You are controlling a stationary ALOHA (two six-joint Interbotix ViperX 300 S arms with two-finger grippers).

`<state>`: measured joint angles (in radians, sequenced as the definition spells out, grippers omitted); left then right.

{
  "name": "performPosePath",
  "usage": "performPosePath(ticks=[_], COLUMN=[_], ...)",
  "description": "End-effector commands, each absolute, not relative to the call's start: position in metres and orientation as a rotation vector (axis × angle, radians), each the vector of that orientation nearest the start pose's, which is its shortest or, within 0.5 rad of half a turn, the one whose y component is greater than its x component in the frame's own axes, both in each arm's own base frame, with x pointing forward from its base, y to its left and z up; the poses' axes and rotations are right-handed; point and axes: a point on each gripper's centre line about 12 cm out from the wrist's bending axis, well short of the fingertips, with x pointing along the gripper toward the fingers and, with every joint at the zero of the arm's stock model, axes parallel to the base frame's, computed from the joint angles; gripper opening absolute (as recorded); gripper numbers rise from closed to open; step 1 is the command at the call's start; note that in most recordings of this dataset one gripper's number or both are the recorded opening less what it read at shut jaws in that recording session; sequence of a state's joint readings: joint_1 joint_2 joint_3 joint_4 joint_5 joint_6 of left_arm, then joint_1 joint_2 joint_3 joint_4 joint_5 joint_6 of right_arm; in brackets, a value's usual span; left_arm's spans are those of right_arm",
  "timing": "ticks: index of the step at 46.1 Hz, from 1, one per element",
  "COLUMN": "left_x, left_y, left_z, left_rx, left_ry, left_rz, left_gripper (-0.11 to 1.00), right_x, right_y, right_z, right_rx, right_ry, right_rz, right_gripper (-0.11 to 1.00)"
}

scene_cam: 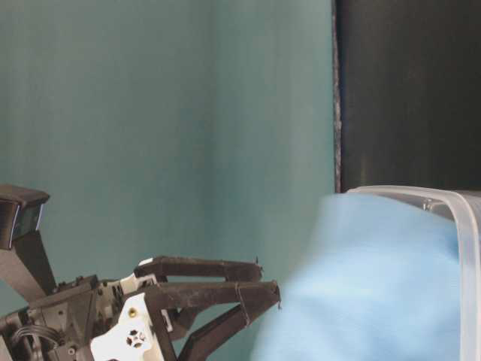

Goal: Place the blue towel into the container with the left arm.

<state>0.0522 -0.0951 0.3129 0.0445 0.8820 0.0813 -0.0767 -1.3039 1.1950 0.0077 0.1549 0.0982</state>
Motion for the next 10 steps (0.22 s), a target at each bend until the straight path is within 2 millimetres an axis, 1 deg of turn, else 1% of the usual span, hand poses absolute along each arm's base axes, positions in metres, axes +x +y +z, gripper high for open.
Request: performPosePath(ticks=[1,4,10], left_x=[0.377,0.376,0.364], left_y=[0.024,0.024,0.023], left_z=[0.27,0.273,0.297], left_rx=[0.072,0.054,0.021], left_ry=[1.062,1.054,0.96], left_rz=[0.033,0.044,0.065], left_gripper=[0.9,0.9,0.89], right_x=[0.144,0.144,0.144], right_y=[-0.011,-0.011,-0.011], right_z=[0.293,0.292,0.293], right_rx=[0.113,0.112,0.113], right_ry=[0.036,0.04,0.037], right_rz=[-0.079,-0.079,-0.079], right_gripper=[0.75,0.75,0.75])
